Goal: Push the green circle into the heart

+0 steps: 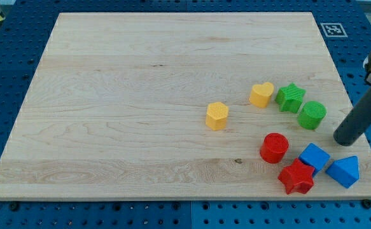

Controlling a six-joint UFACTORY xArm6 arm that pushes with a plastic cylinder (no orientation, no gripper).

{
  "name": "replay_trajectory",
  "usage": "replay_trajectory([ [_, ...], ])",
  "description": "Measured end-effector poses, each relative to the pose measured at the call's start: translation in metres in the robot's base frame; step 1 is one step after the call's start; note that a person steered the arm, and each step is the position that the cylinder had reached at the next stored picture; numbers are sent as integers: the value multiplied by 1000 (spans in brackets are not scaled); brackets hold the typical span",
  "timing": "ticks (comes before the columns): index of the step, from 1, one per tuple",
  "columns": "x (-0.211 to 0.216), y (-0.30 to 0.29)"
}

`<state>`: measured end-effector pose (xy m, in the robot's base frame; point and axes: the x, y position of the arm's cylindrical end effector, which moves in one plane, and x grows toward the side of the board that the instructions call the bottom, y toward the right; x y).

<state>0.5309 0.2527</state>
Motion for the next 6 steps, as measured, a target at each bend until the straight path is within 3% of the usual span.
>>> replay_trajectory([
  [4, -27, -82],
  [6, -35, -93],
])
